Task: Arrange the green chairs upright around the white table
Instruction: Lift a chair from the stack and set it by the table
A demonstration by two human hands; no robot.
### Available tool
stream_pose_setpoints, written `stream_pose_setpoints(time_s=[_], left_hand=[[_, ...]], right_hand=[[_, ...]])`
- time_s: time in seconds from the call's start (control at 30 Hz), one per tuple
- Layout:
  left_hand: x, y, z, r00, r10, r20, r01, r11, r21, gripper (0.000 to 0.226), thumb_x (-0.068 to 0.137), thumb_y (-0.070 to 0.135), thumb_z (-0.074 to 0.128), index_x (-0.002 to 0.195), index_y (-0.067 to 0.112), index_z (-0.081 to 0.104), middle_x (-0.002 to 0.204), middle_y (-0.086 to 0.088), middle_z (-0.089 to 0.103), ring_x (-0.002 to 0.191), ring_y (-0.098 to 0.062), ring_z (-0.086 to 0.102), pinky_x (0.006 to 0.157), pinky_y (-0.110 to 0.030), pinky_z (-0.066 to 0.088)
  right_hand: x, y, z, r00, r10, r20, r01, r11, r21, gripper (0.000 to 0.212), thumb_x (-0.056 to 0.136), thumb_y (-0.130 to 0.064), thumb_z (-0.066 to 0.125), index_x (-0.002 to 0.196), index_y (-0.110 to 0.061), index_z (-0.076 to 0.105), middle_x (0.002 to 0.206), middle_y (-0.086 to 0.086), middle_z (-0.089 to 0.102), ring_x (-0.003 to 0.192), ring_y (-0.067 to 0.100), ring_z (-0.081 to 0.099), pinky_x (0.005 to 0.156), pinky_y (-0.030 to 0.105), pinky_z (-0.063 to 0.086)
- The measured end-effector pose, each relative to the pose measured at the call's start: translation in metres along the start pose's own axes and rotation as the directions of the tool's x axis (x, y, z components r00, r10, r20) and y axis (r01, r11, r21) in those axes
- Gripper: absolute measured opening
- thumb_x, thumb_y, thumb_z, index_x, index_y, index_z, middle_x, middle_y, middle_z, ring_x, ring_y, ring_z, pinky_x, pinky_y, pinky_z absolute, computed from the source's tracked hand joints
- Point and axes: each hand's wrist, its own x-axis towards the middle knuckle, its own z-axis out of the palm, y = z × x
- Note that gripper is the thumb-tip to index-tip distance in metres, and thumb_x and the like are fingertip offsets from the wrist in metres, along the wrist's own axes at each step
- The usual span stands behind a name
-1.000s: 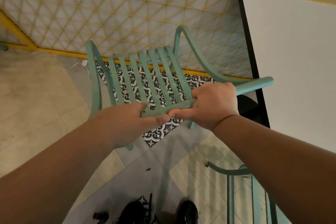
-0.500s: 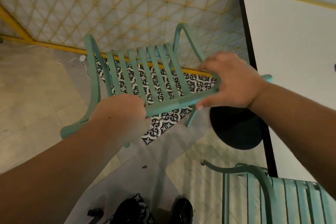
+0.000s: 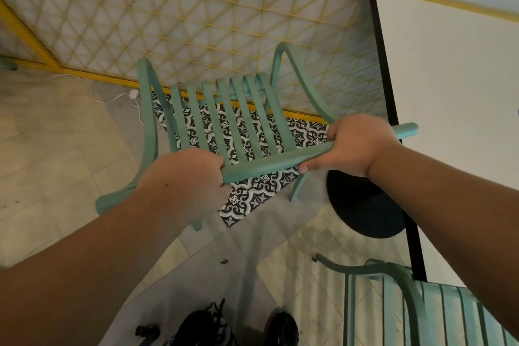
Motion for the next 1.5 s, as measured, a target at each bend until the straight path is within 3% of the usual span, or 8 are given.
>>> stream_pose_setpoints(time_s=[0.23, 0.4, 0.6, 0.87, 1.13, 1.3, 1.43, 1.5], left_hand=[[0.004, -0.016, -0.004, 0.998, 0.023, 0.062, -0.024, 1.0, 0.01, 0.018, 0.092, 0.043, 0.051, 0.085, 0.027, 0.055, 0.074, 0.008, 0.055, 0.065, -0.006, 0.05, 0.055, -0.026, 0.041], [0.008, -0.034, -0.007, 0.994, 0.041, 0.097, -0.047, 0.997, 0.064, 0.019, 0.092, 0.044, 0.049, 0.079, 0.03, 0.049, 0.074, 0.01, 0.054, 0.064, -0.002, 0.046, 0.056, -0.027, 0.037], [0.013, -0.05, -0.012, 0.992, 0.055, 0.117, -0.067, 0.993, 0.102, 0.022, 0.091, 0.045, 0.05, 0.074, 0.032, 0.046, 0.075, 0.011, 0.054, 0.074, -0.012, 0.053, 0.064, -0.03, 0.041], [0.022, -0.079, -0.019, 0.987, 0.065, 0.146, -0.087, 0.984, 0.155, 0.014, 0.09, 0.044, 0.053, 0.088, 0.032, 0.059, 0.08, 0.01, 0.058, 0.081, -0.014, 0.056, 0.064, -0.029, 0.042], [0.027, -0.086, -0.012, 0.995, 0.069, 0.079, -0.081, 0.983, 0.165, 0.02, 0.084, 0.051, 0.052, 0.08, 0.032, 0.058, 0.077, 0.01, 0.061, 0.077, -0.012, 0.058, 0.065, -0.029, 0.049], [0.024, -0.071, -0.026, 0.978, -0.031, 0.205, -0.002, 0.988, 0.156, 0.043, 0.071, 0.072, 0.044, 0.081, 0.034, 0.062, 0.077, 0.011, 0.062, 0.079, -0.011, 0.059, 0.069, -0.031, 0.047], [0.025, -0.008, -0.034, 0.99, 0.127, 0.056, -0.123, 0.99, -0.066, 0.051, 0.071, 0.061, 0.06, 0.118, 0.04, 0.058, 0.108, 0.015, 0.063, 0.102, -0.014, 0.059, 0.086, -0.037, 0.052], [0.033, 0.03, -0.027, 0.981, 0.194, 0.034, -0.19, 0.978, -0.085, 0.041, 0.071, 0.05, 0.063, 0.109, 0.037, 0.057, 0.1, 0.013, 0.063, 0.095, -0.016, 0.059, 0.086, -0.04, 0.053]], right_hand=[[-0.007, -0.015, 0.001, 0.999, 0.05, -0.005, -0.05, 0.998, 0.047, 0.102, 0.027, -0.112, 0.039, 0.065, -0.021, 0.065, 0.06, -0.006, 0.065, 0.057, 0.012, 0.064, 0.056, 0.033, 0.059], [-0.015, -0.03, 0.007, 0.997, 0.081, -0.003, -0.081, 0.995, 0.055, 0.101, 0.029, -0.112, 0.035, 0.064, -0.023, 0.065, 0.059, -0.007, 0.064, 0.055, 0.01, 0.064, 0.05, 0.027, 0.054], [-0.02, -0.044, 0.006, 0.996, 0.093, -0.006, -0.092, 0.992, 0.082, 0.101, 0.032, -0.112, 0.034, 0.066, -0.022, 0.064, 0.06, -0.007, 0.064, 0.055, 0.011, 0.063, 0.052, 0.029, 0.057], [-0.025, -0.069, 0.007, 0.994, 0.107, 0.007, -0.107, 0.985, 0.133, 0.099, 0.039, -0.112, 0.033, 0.065, -0.021, 0.062, 0.058, -0.006, 0.062, 0.052, 0.013, 0.063, 0.054, 0.032, 0.059], [-0.023, -0.071, 0.005, 0.996, 0.093, -0.02, -0.09, 0.99, 0.11, 0.097, 0.043, -0.112, 0.032, 0.063, -0.022, 0.062, 0.056, -0.007, 0.061, 0.051, 0.013, 0.061, 0.05, 0.029, 0.055], [-0.023, -0.071, 0.006, 0.996, 0.09, -0.012, -0.089, 0.992, 0.085, 0.1, 0.042, -0.113, 0.028, 0.064, -0.022, 0.064, 0.058, -0.006, 0.063, 0.052, 0.012, 0.062, 0.052, 0.03, 0.057], [-0.021, -0.074, 0.005, 0.995, 0.1, -0.006, -0.099, 0.992, 0.084, 0.096, 0.046, -0.11, 0.032, 0.065, -0.022, 0.063, 0.06, -0.006, 0.063, 0.054, 0.013, 0.061, 0.053, 0.03, 0.055], [-0.02, -0.071, 0.007, 0.994, 0.107, -0.015, -0.105, 0.989, 0.101, 0.086, 0.053, -0.104, 0.039, 0.064, -0.022, 0.062, 0.061, -0.006, 0.062, 0.055, 0.013, 0.06, 0.052, 0.028, 0.051]])
